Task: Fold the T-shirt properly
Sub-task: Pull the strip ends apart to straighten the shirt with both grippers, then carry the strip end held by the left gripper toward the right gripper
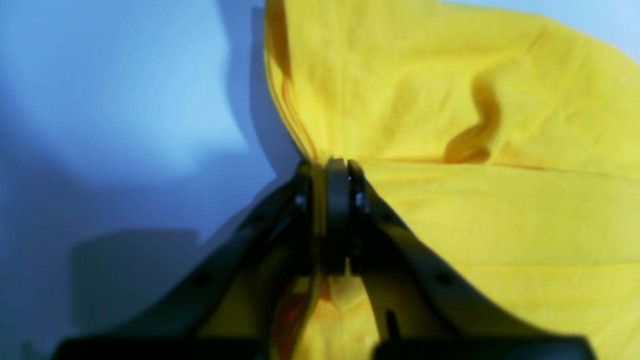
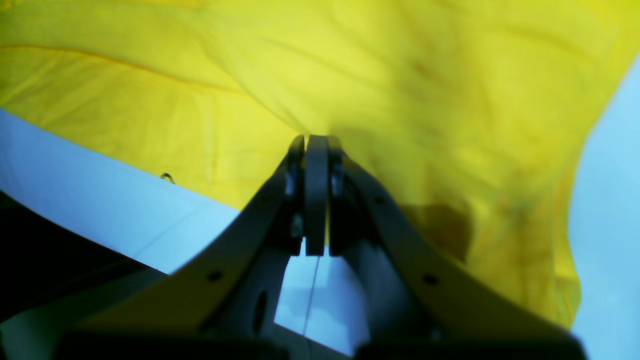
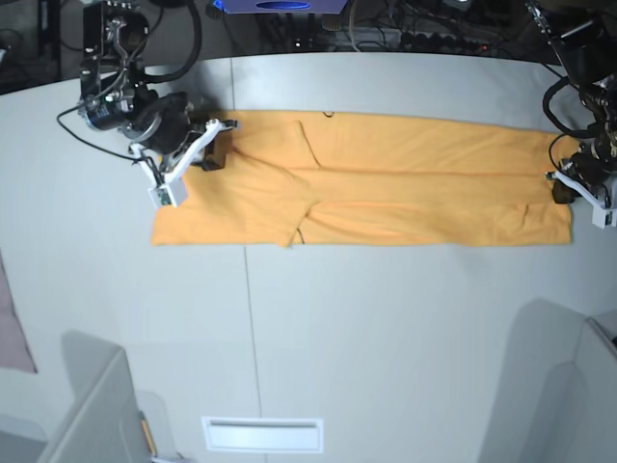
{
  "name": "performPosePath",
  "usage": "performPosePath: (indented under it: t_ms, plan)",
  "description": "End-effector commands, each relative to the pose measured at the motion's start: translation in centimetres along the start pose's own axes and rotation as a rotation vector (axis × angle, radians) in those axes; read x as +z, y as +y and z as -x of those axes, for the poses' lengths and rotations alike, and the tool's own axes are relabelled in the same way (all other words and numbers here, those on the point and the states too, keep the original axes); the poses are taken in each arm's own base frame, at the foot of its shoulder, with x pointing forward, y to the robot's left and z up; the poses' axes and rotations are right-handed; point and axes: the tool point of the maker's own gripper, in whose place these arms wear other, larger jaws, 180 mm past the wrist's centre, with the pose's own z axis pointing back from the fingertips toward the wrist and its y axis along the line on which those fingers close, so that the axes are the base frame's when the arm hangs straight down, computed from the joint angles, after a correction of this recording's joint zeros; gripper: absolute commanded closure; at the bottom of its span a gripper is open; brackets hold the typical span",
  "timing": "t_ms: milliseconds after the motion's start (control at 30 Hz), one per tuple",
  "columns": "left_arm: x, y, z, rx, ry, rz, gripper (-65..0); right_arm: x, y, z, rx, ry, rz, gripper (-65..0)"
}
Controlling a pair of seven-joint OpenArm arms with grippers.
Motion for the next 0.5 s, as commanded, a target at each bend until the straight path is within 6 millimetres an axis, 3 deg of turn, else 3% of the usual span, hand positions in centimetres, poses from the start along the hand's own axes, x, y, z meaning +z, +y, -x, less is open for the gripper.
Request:
performPosePath:
  t_ms: [0,100,200,333,467]
  plan:
    - [1.6,1.2,-3.6,-0.048,-0.085,-0.033,0.0,0.4,0.3,-1.3,0.008,-0.045,-0.012,0.0]
    - [3.4,1.3,-5.9,-0.095,-0.152,-0.065,0.0,0.3,0.4,-1.3,0.005,-0.046,-0.014,0.0]
    - [5.1,0.3,-6.4,-0.202,-0.172,-0.095,0.0,0.3,0.5,-1.3,0.003,-0.047,-0.016,0.0]
    - [5.8,-2.4,-5.6,-0.251,-0.191,-0.141,0.0,0.4,0.2,-1.8,-0.033,-0.071,-0.007,0.0]
    - [5.2,-7.4,-4.2,-0.368,-0.173,-0.125,0.0,0.7,-0.8,-2.2,-0.073,-0.094,0.017,0.0]
